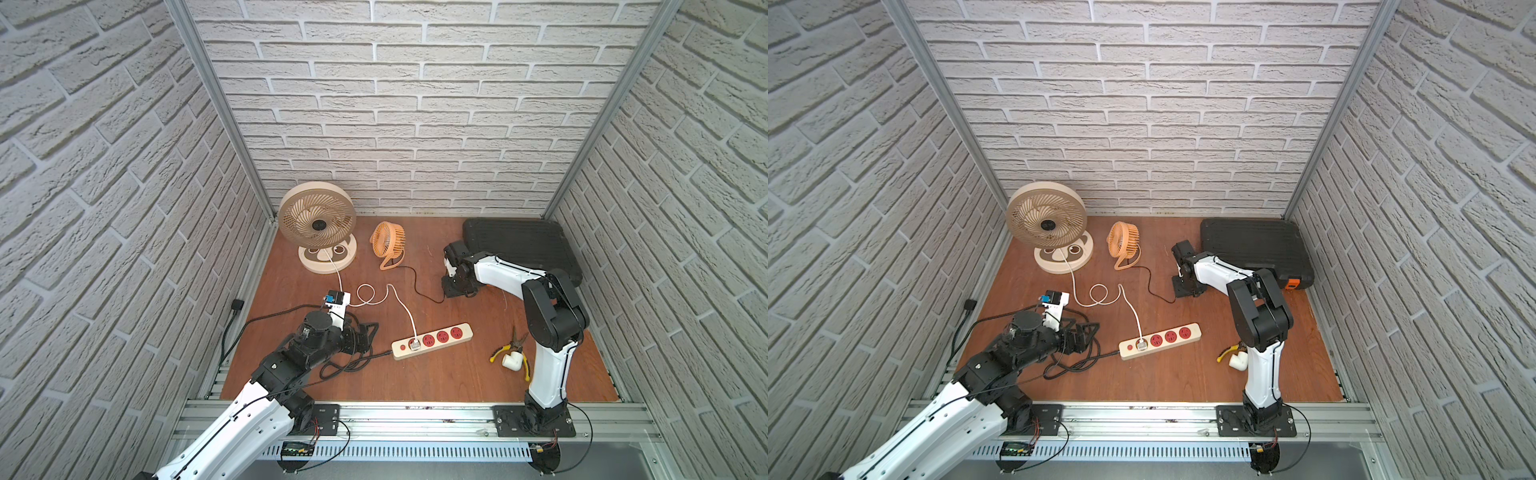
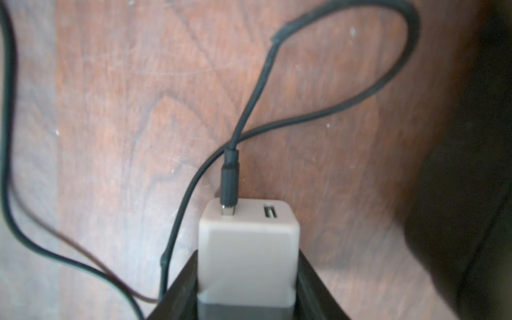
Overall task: Plug the desk fan into the power strip
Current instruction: Pick up the plug from the center of the board.
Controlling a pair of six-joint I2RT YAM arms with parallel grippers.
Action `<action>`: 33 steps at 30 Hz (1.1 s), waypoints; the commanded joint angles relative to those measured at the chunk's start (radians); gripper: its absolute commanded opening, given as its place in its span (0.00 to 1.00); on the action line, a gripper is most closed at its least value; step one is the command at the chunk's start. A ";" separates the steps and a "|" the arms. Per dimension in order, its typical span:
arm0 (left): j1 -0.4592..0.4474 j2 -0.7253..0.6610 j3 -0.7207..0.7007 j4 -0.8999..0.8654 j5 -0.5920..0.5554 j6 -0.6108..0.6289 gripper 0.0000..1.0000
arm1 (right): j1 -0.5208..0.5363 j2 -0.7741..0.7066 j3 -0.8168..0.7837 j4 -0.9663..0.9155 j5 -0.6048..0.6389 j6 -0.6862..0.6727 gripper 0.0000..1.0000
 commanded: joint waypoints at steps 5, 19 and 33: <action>-0.018 0.183 0.173 0.059 0.089 0.048 0.98 | 0.029 -0.164 -0.126 0.091 0.024 -0.006 0.03; 0.006 0.610 0.548 0.034 0.307 0.091 0.98 | 0.239 -0.795 -0.575 0.464 0.025 -0.140 0.03; -0.006 0.825 0.601 0.234 0.585 -0.059 0.67 | 0.377 -1.026 -0.764 0.601 0.066 -0.292 0.03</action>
